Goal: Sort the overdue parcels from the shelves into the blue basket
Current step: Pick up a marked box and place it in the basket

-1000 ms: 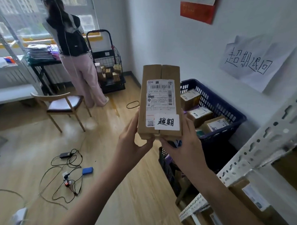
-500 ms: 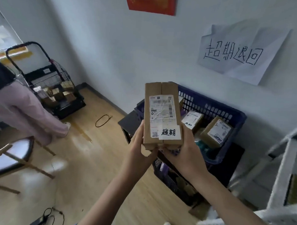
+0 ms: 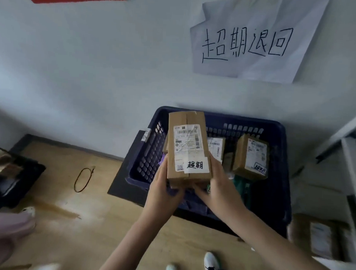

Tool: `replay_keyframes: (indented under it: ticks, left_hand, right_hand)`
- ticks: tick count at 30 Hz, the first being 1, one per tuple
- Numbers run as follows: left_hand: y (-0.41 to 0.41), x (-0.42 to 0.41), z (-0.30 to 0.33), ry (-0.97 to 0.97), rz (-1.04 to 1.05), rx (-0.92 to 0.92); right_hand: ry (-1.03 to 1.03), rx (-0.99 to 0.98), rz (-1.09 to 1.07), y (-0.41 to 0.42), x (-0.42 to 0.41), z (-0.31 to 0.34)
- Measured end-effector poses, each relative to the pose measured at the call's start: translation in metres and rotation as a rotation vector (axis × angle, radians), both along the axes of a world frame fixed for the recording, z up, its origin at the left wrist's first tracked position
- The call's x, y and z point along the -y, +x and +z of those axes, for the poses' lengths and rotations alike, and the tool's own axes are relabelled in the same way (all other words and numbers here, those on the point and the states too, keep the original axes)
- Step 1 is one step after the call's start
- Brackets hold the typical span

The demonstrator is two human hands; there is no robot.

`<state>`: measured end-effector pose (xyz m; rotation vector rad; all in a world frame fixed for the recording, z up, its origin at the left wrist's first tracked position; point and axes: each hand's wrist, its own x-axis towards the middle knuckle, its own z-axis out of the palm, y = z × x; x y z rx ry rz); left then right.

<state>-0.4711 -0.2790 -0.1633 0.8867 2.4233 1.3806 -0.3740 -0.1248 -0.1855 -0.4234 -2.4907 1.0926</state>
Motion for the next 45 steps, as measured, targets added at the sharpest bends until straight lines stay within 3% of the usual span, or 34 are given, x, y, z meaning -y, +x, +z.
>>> replay_keyframes:
  ticks: [14, 23, 34, 45]
  left_hand:
    - [-0.111, -0.006, -0.029, -0.080, -0.409, 0.192]
    - [-0.109, -0.028, -0.032, -0.052, -0.508, 0.205]
    - [-0.111, -0.021, -0.041, -0.069, -0.416, 0.184]
    - [-0.136, -0.023, -0.059, -0.290, -0.366, 0.192]
  right_hand:
    - [-0.079, 0.157, -0.401, -0.059, 0.027, -0.035]
    - [-0.093, 0.162, -0.533, -0.055, 0.017, -0.037]
    - [-0.090, 0.201, -0.353, -0.071, 0.003, -0.050]
    - [-0.037, 0.260, -0.249, -0.090, -0.009, -0.063]
